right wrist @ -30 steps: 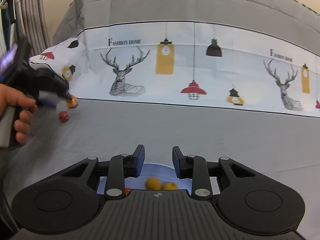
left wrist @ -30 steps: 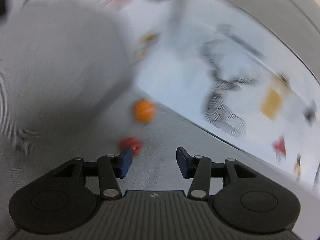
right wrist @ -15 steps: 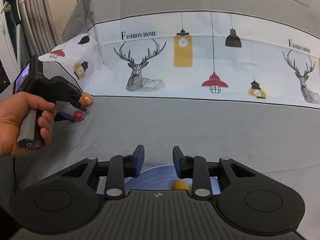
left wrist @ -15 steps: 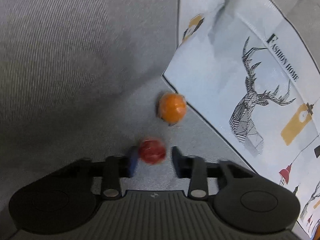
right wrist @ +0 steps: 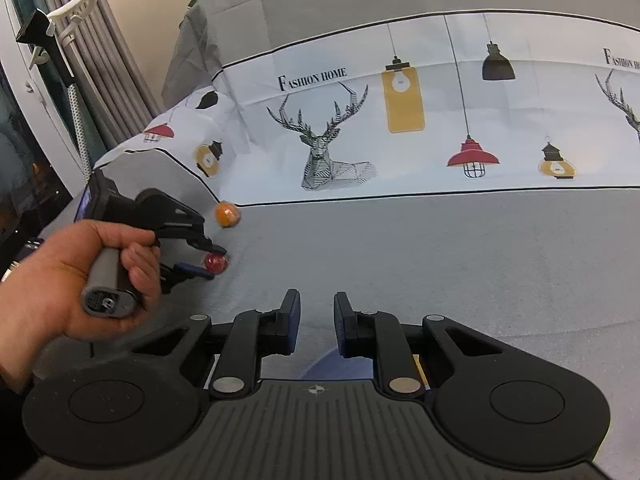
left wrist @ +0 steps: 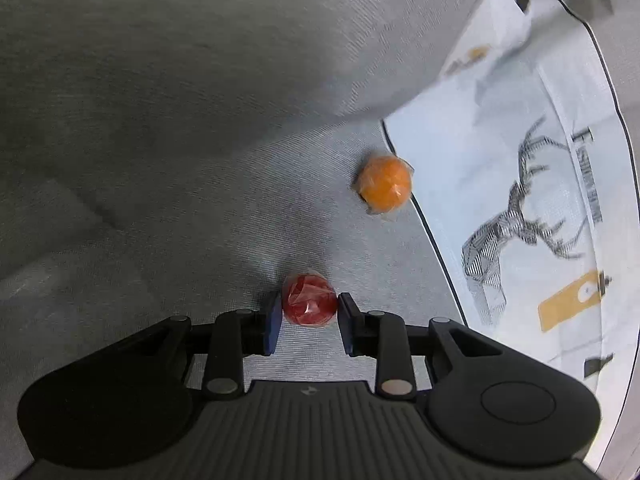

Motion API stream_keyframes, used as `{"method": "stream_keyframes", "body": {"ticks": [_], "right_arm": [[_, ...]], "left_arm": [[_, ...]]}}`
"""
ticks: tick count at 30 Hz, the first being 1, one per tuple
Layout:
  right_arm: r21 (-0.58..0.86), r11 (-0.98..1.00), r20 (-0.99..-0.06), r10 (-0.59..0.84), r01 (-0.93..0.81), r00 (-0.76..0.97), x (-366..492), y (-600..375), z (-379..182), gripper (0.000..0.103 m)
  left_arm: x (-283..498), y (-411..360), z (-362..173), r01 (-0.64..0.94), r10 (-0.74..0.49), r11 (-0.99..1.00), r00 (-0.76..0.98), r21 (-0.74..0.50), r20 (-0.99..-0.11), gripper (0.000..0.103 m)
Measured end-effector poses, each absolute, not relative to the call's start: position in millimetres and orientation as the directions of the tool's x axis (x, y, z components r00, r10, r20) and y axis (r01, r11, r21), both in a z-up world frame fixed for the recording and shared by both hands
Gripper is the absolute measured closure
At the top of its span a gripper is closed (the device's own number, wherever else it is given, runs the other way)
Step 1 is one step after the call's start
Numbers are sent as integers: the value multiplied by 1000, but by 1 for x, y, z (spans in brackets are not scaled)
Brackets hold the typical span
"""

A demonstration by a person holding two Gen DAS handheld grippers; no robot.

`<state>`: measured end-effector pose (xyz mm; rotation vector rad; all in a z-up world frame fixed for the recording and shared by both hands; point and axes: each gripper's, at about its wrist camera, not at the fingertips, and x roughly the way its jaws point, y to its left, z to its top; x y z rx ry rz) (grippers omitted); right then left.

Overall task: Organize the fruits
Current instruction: 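Grasp the wrapped red tomato with the left gripper while the right gripper grasps the wrapped orange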

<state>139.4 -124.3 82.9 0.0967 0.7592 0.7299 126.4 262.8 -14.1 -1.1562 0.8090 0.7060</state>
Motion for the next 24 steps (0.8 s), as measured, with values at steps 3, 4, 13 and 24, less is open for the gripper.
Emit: {"method": "stream_keyframes", "body": {"ticks": [3,4,13,24], "right_arm": [[373,716,-576,677,-590,457,152,-109,104,80],[391,702,-573,691,-595,440,159,-100,112,70],[381,567,-590,757,-730,280,231,40,152,41],[255,560,-785,596,-788,169,296,187,53,37]], "left_arm": [[120,265,-17,-827,43,197,544,-527,-838,70],[118,265,-18,-828,38,181,546,-531,-837,70],[104,256,-22,-826,-6,132,552,-548,-834,70],[110,257,-22,-829,-7,159,543,-537,-840,70]]}}
